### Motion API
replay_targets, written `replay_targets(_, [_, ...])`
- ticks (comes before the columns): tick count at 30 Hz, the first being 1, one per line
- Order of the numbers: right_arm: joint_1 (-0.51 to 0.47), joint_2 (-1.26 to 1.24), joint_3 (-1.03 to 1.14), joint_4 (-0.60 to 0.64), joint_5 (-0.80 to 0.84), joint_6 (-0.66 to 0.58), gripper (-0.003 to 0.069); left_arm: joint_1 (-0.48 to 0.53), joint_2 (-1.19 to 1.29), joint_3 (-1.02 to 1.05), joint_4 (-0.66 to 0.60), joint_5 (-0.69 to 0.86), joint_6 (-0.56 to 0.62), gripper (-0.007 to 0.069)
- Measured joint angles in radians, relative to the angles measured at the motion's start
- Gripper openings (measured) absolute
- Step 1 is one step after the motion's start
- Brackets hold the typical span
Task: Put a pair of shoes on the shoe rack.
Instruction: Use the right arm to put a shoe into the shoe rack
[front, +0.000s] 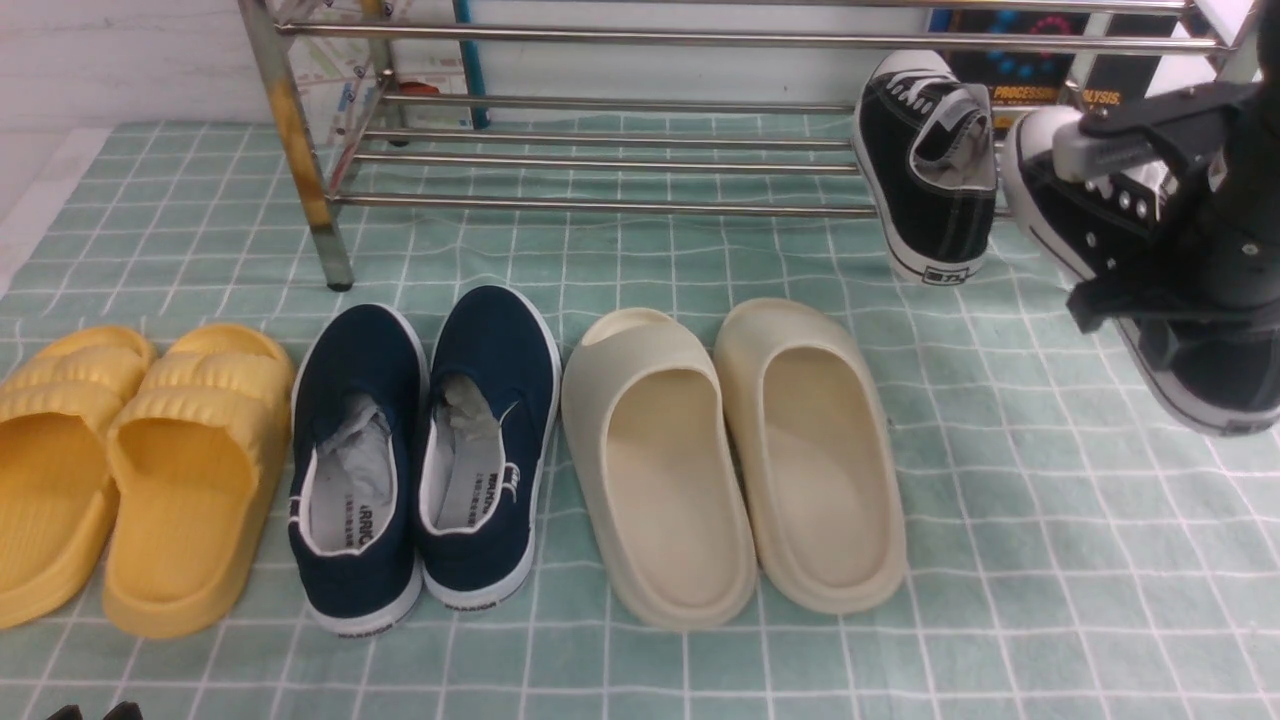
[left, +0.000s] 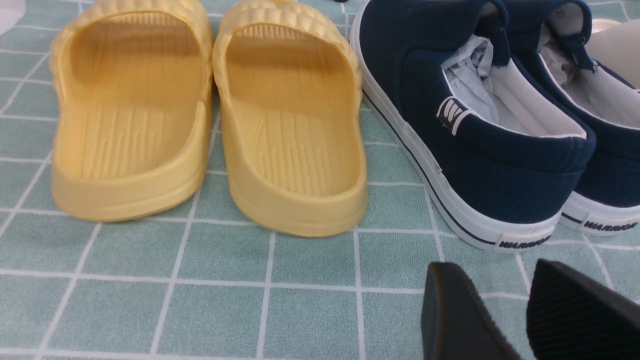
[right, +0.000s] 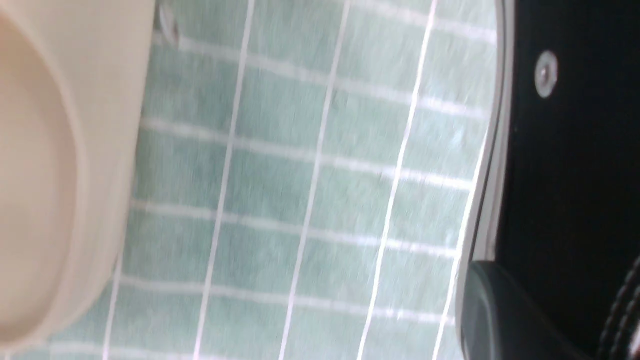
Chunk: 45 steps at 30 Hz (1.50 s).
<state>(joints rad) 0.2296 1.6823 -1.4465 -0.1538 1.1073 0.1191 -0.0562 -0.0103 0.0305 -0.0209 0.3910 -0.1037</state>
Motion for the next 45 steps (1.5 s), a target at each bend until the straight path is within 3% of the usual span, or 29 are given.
replay_targets(8, [-0.034,0.257,-0.303,-0.007,0.045,0.0,0.0066,0.0,0.0,0.0,0.0,0.0,0.0,0.0238])
replay_targets(14, [-0.089,0.393,-0.524,0.07,0.131,-0.024,0.0066,0.0,0.0,0.0,0.0,0.0,0.0,0.0238])
replay_targets(20, [-0.118,0.477,-0.639,0.154,0.098,-0.064,0.0066,0.0,0.0,0.0,0.0,0.0,0.0,0.0238])
replay_targets(32, [-0.13,0.585,-0.743,0.168,0.06,-0.065,0.0069,0.0,0.0,0.0,0.0,0.0,0.0,0.0238])
replay_targets(36, [-0.129,0.588,-0.743,0.162,0.049,-0.065,0.01,0.0,0.0,0.0,0.0,0.0,0.0,0.0238])
replay_targets(45, [-0.125,0.589,-0.752,0.108,-0.057,-0.049,0.0246,0.0,0.0,0.0,0.0,0.0,0.0,0.0238])
